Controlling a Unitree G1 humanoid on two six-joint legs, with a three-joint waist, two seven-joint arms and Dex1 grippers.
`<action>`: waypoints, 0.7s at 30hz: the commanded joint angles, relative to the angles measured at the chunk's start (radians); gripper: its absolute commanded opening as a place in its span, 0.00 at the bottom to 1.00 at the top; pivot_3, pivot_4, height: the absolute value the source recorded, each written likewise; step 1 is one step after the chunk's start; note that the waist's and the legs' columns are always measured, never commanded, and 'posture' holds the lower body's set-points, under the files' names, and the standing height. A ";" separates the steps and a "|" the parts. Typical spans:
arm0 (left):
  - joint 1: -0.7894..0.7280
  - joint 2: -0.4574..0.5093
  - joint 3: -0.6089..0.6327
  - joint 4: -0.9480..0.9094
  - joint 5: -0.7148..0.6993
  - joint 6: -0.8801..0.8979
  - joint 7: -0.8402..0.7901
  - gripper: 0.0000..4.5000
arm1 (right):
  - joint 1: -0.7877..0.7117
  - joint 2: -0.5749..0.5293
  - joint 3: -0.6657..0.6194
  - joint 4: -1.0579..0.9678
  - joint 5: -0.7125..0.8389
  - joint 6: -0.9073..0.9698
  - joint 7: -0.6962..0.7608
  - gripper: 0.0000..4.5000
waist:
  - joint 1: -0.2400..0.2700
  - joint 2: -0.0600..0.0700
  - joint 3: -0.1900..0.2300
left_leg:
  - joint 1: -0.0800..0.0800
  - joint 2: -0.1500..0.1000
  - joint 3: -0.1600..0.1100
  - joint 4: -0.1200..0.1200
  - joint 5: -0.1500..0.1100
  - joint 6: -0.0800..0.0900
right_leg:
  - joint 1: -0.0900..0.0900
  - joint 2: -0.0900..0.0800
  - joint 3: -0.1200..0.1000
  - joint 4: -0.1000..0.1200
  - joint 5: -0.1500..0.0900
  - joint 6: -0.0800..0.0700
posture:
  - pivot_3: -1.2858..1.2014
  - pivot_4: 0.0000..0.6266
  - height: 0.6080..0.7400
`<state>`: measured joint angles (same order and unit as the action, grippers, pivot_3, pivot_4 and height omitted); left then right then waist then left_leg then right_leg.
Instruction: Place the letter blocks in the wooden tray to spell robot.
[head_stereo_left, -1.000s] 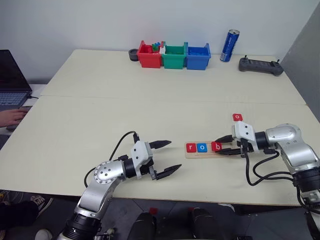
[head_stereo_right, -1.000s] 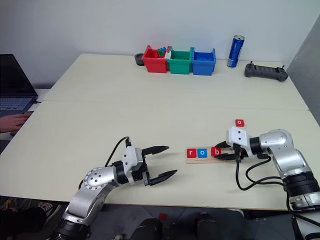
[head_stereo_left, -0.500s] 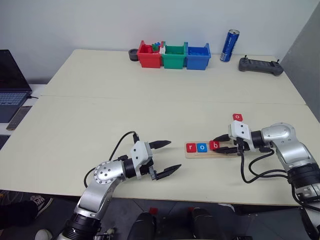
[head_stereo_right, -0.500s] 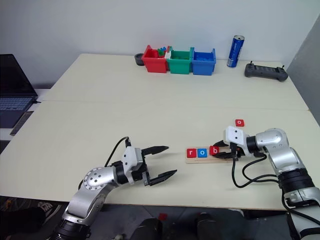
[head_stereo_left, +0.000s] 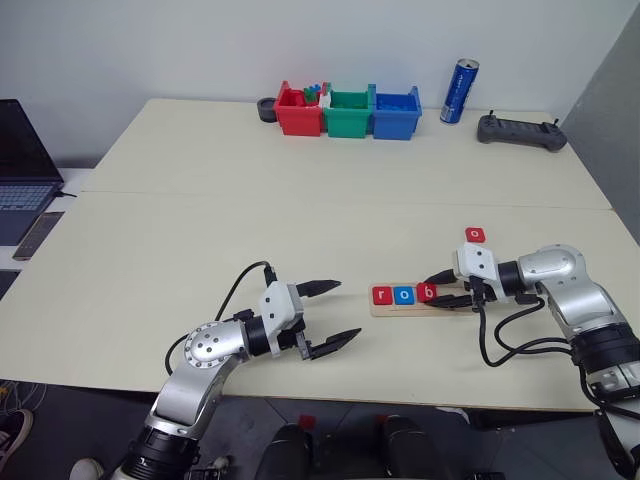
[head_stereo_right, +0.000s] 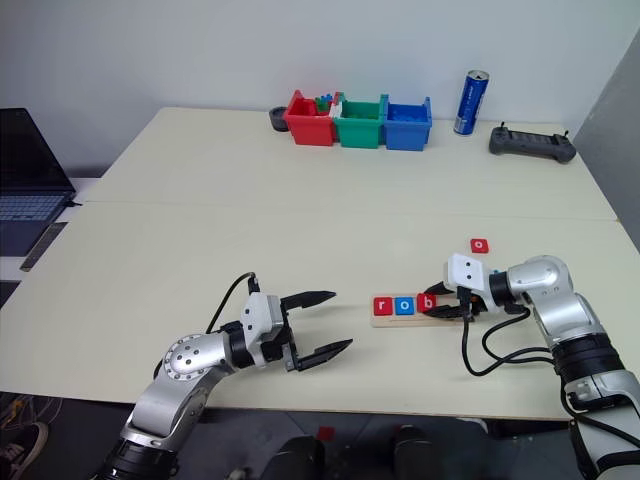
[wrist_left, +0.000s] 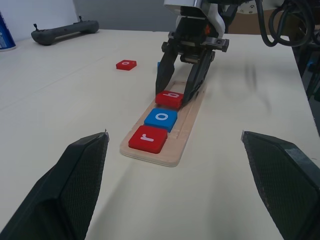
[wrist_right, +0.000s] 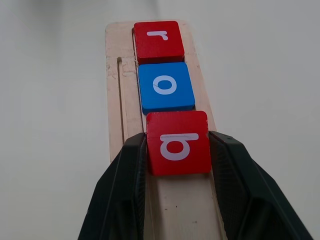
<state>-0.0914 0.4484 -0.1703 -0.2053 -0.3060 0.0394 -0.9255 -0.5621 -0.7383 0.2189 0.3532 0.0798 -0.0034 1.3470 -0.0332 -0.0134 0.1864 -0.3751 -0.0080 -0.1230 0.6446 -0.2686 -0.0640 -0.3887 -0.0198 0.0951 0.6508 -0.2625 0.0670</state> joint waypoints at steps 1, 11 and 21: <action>-0.003 0.006 0.008 -0.040 -0.010 -0.003 0.002 1.00 | -0.029 -0.002 -0.007 0.000 -0.005 -0.017 0.001 0.40 | 0.000 0.000 0.000 | 0.000 0.000 0.000 0.000 0.000 0.000 | 0.000 0.000 0.000 0.000 0.000 0.000 | 0.52 0.24 1.00; 0.005 0.005 0.006 -0.046 -0.008 -0.001 0.004 1.00 | -0.045 -0.014 -0.023 0.003 0.003 -0.006 0.005 0.99 | 0.000 0.000 0.000 | 0.000 0.000 0.000 0.000 0.000 0.000 | 0.000 0.000 0.000 0.000 0.000 0.000 | 0.52 0.24 1.00; 0.000 0.002 0.006 -0.036 -0.009 -0.005 0.002 1.00 | -0.025 -0.089 -0.080 -0.031 0.038 0.025 0.013 0.99 | 0.000 0.000 0.000 | 0.000 0.000 0.000 0.000 0.000 0.000 | 0.000 0.000 0.000 0.000 0.000 0.000 | 0.52 0.24 1.00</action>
<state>-0.0894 0.4482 -0.1704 -0.2054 -0.3060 0.0425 -0.9257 -0.5794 -0.8085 0.1746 0.3521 0.0992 0.0169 1.3528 -0.0329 -0.0133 0.1864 -0.3751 -0.0080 -0.1230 0.6447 -0.2686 -0.0640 -0.3887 -0.0199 0.0951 0.6509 -0.2625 0.0669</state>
